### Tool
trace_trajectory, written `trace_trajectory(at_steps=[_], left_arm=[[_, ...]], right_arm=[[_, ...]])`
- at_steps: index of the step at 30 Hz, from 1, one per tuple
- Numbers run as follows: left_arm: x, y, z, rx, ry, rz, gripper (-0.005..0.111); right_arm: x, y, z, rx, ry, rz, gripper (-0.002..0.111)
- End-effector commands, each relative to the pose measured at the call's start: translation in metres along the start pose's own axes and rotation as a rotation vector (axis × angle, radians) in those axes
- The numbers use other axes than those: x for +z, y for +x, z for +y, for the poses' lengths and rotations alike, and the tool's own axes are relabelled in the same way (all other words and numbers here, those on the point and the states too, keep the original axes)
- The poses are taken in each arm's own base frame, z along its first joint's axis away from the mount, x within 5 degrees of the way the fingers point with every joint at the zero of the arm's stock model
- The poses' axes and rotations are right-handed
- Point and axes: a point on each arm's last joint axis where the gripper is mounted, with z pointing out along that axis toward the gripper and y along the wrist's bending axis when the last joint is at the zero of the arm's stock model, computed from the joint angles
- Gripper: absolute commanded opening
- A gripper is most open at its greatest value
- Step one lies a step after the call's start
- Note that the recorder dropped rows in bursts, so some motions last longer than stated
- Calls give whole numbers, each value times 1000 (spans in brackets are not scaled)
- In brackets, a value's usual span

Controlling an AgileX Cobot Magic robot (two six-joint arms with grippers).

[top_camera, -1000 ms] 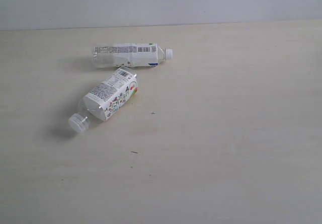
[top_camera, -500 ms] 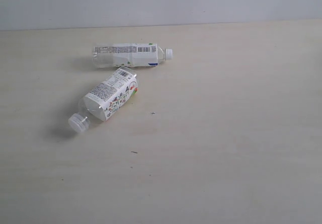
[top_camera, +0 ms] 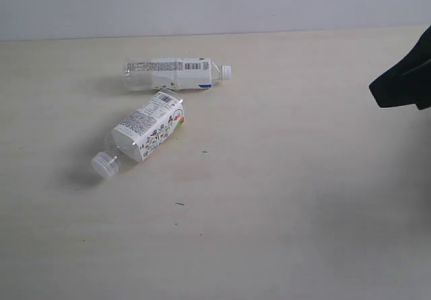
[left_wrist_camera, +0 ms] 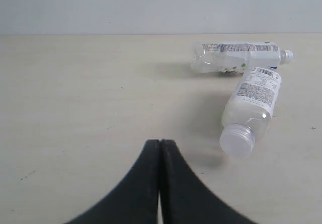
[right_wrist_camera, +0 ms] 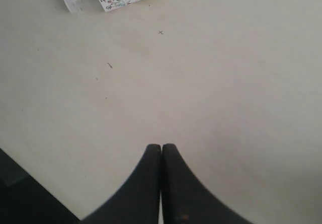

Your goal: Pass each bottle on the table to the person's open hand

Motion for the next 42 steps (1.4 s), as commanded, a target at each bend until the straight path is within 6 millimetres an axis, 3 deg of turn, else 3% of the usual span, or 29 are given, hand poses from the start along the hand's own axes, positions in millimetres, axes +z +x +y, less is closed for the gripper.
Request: trace_trajectory(at_steps=[1,15,23,26,30,33,42], left_arm=[[0,-1,-1,-12,8,-12,0],[0,-1,-1,-12,8,-12,0],[0,-1,-1,-12,8,-12,0],[0,-1,-1,-12,8,-12,0],[0,-1,-1,-12,8,-12,0],[0,-1,-1,-12,8,-12,0],[0,-1,-1,-12,8,-12,0]], right_arm=[[0,1,-1,6,-1,0,0],[1,-1,-1,-2,3,-20,0],[19,-13,-1,20,-49,-25,0],[6,-9,2,10,-51,-65,0],[-11,15,7,40,-29,-358,0],[-13,49,3,56,32,-593,0],[-30,86,10,48,25,-732,0]])
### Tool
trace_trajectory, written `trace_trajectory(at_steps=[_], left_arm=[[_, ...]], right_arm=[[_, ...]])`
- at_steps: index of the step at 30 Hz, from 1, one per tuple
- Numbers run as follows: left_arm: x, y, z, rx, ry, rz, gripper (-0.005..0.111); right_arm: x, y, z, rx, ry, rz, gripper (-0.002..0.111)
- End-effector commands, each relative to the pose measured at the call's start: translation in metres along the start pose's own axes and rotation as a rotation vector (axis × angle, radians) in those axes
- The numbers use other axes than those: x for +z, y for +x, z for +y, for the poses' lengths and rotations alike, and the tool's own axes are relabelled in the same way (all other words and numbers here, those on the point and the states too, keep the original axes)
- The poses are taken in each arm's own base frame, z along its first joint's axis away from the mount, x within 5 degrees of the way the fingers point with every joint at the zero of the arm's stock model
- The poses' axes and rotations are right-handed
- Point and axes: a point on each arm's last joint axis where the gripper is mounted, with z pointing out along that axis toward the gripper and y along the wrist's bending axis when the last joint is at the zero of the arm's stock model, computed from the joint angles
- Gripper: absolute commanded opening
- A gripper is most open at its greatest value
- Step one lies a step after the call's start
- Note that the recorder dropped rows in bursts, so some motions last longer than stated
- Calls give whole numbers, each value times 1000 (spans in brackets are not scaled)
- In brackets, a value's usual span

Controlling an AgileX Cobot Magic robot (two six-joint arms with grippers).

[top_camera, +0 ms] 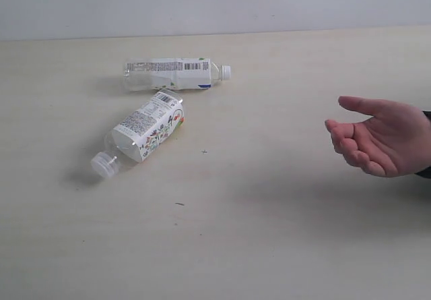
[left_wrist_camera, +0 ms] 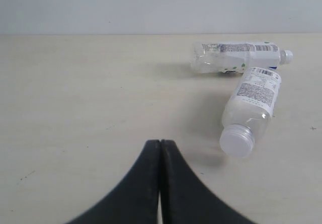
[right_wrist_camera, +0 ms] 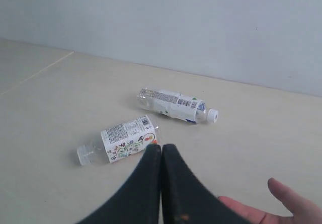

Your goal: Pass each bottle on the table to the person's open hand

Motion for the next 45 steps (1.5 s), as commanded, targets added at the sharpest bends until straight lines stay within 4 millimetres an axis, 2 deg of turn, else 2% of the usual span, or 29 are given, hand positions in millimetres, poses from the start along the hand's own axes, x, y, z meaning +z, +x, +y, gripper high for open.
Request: trace_trajectory(at_steps=[1,35,39,40,42,45], left_arm=[[0,-1,-1,-12,8,-12,0],[0,-1,-1,-12,8,-12,0],[-1,-5,1,51,-11,-64,0],[-1,-10,1,21,-11,-110,0],[-2,-17,0,-145,15,-196,0],[-4,-26,2,-227,13,-292,0]], right_arm=[[-10,6,1,8,-1,-43,0],[-14,7,2,23,-6,-56,0],[-14,7,2,23,-6,-56,0],[-14,8,2,23,-8,-49,0],[-14,9,2,23,-9,-42,0],[-14,9,2,23,-9,-42,0]])
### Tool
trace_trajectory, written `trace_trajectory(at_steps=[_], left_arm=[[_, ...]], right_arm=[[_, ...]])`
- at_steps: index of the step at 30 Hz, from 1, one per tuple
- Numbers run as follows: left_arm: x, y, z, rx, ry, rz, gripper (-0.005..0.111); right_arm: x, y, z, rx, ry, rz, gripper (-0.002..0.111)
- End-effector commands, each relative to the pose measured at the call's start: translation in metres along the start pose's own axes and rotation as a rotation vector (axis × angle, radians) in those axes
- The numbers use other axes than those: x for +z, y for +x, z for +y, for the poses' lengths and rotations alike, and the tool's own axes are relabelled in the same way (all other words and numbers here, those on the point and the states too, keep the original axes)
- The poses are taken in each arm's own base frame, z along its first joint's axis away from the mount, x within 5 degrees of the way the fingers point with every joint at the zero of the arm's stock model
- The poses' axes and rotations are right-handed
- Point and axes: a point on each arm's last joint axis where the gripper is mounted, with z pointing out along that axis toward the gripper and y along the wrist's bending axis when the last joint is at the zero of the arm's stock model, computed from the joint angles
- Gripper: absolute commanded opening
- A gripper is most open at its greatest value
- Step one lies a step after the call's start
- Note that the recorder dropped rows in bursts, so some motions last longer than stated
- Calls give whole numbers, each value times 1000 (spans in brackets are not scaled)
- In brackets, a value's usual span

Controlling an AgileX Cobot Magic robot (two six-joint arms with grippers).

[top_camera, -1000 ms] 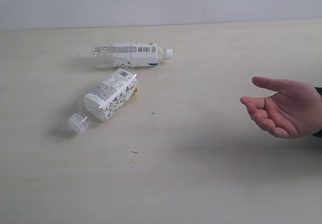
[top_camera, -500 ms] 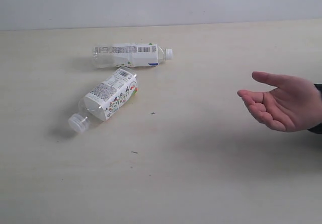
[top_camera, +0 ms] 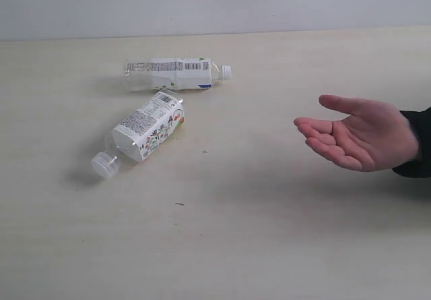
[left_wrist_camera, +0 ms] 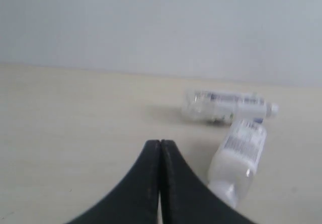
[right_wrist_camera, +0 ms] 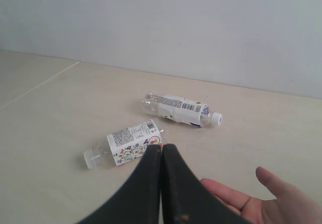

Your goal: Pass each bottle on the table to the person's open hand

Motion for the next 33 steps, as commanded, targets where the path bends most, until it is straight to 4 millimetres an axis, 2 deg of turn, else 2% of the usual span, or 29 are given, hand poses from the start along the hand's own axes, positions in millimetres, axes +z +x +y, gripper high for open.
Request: trace_trajectory(at_steps=[1,4,6,9,11,14,17,19,22,23,24,25,26,27,28,29,30,31,33], left_arm=[[-2,-15,1,-130,-2,-170,0],[-3,-20,3,-134,-13,-221,0],[-5,-27,5,-225,-19,-304,0],[-13,-44,11,-429,-12,-525,0],[-20,-56,12,-434,0,-662,0],[-27,-94,7,-410,17,-710,0],[-14,-137,-2,-333,11,-626,0],[7,-163,-7,-280,3,-512,0],[51,-198,-16,-215,1,-259,0],[89,-209,-20,-163,-3,-22,0],[109,-208,-20,-153,-6,95,0],[145,-206,-23,-115,5,352,0],[157,-201,-23,-91,17,479,0],[186,-191,-25,-34,52,719,0],[197,-189,-27,-8,74,792,0],[221,-172,-31,63,119,977,0],[231,-162,-34,91,123,1047,0],[247,-144,-43,196,115,1147,0],[265,-123,-61,356,79,1196,0]], right_arm=[[-1,0,0,3,2,-8,0],[-1,0,0,3,2,-8,0],[-1,0,0,3,2,-8,0],[-1,0,0,3,2,-8,0],[-1,0,0,3,2,-8,0],[-1,0,0,3,2,-8,0],[-1,0,0,3,2,-8,0],[-1,0,0,3,2,-8,0],[-1,0,0,3,2,-8,0],[-1,0,0,3,2,-8,0],[-1,0,0,3,2,-8,0],[-1,0,0,3,2,-8,0],[-1,0,0,3,2,-8,0],[-1,0,0,3,2,-8,0],[-1,0,0,3,2,-8,0],[-1,0,0,3,2,-8,0],[-1,0,0,3,2,-8,0],[-1,0,0,3,2,-8,0],[-1,0,0,3,2,-8,0]])
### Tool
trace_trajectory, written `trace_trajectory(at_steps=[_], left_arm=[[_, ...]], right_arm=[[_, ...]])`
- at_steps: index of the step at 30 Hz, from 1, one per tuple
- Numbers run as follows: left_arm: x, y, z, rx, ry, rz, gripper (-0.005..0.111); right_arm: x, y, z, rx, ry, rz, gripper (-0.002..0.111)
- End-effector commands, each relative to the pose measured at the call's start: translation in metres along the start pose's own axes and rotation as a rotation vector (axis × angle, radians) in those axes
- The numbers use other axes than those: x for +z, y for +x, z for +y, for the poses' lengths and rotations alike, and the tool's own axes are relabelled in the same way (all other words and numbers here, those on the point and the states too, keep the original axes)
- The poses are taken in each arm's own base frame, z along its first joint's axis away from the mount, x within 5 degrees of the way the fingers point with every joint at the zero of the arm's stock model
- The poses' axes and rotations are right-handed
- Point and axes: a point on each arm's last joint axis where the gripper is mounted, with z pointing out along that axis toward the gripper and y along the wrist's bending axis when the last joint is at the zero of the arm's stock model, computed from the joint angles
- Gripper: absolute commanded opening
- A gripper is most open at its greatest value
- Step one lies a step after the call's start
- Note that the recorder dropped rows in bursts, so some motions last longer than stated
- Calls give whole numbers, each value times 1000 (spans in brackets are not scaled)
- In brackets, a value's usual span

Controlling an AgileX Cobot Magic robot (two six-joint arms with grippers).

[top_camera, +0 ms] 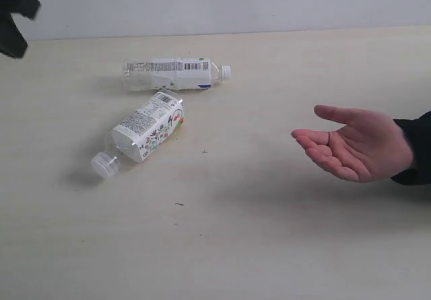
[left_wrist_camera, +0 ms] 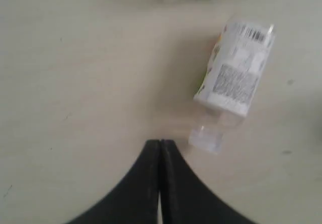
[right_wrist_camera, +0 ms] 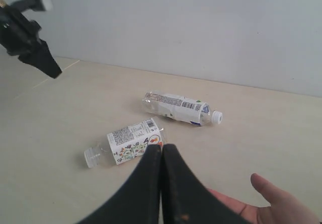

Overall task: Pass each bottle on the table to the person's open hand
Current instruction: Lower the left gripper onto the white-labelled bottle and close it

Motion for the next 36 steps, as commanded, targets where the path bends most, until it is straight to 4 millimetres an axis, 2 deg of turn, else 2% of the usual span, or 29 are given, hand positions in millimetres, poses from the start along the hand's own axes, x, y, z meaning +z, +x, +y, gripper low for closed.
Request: trace_trajectory(at_steps=[1,2,4,5,6,7,9,16,25,36], left_arm=[[44,-16,-35,192,-132,131,1],[49,-20,-46,222,-123,129,5],[63,-28,-71,281,-103,130,26],[70,-31,-84,312,-93,124,49],[76,-33,-91,332,-88,119,65],[83,-35,-100,353,-81,112,91],[94,-37,-105,370,-77,104,105],[125,-37,-105,402,-79,135,98],[144,-37,-106,504,-63,147,98],[176,-33,-106,514,-60,191,97]], right_arm=[[-1,0,0,1,3,-12,0],[-1,0,0,1,3,-12,0],[-1,0,0,1,3,-12,0],[-1,0,0,1,3,-12,0],[-1,0,0,1,3,-12,0],[-1,0,0,1,3,-12,0],[-1,0,0,1,3,-12,0],[-1,0,0,1,3,-12,0],[-1,0,0,1,3,-12,0],[-1,0,0,1,3,-12,0]])
